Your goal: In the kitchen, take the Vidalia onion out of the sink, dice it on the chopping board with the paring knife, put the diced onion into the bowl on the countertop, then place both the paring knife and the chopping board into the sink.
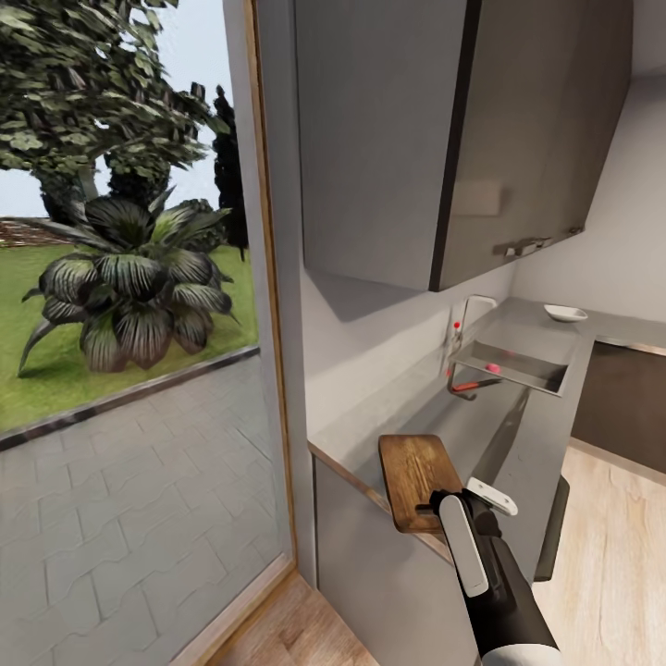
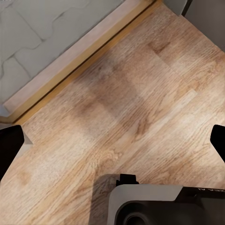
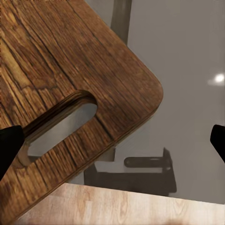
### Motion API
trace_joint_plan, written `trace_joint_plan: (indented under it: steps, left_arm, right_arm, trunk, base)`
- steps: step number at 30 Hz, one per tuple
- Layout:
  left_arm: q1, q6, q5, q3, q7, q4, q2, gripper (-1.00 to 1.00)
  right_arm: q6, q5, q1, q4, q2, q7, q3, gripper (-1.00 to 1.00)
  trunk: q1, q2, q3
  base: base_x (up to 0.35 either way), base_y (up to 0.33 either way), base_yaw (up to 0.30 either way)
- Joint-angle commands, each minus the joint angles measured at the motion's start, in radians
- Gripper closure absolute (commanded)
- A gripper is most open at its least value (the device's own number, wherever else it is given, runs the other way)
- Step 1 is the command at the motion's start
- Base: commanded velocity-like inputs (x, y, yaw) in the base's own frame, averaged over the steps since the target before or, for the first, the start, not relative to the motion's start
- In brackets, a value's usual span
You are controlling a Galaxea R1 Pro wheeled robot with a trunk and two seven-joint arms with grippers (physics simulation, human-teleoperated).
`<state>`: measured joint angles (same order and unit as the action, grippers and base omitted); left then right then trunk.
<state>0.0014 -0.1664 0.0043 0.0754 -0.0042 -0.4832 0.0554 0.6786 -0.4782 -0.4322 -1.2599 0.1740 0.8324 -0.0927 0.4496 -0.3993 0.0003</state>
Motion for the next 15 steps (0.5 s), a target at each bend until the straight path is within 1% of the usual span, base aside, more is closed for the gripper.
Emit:
trace_joint_plan:
  steps: [1, 10, 12, 15]
  left_arm:
    - [0.000, -0.002, 0.000, 0.001, 0.000, 0.000, 0.000, -1.00]
    - [0.000, -0.002, 0.002, 0.001, 0.000, 0.001, 0.000, -1.00]
    - [0.000, -0.002, 0.000, 0.001, 0.000, 0.012, 0.000, -1.00]
    - [0.000, -0.002, -0.001, 0.001, 0.000, 0.016, 0.000, -1.00]
  right_arm:
    - [0.002, -0.008, 0.000, -0.001, 0.000, 0.007, -0.001, -1.00]
    - [0.002, -0.005, 0.000, -0.001, 0.000, 0.012, -0.006, -1.00]
    - [0.002, -0.004, 0.000, -0.001, 0.000, 0.047, -0.007, -1.00]
    - [0.002, -0.004, 0.000, -0.001, 0.000, 0.082, -0.007, -1.00]
  trunk:
    - [0.000, -0.001, 0.000]
    - [0.000, -0.001, 0.000]
    - [0.000, -0.001, 0.000]
    - [0.000, -0.001, 0.000]
  base:
    - [0.015, 0.003, 0.000]
    - [0.003, 0.001, 0.000]
    - [0.000, 0.000, 0.000]
    - [0.000, 0.000, 0.000]
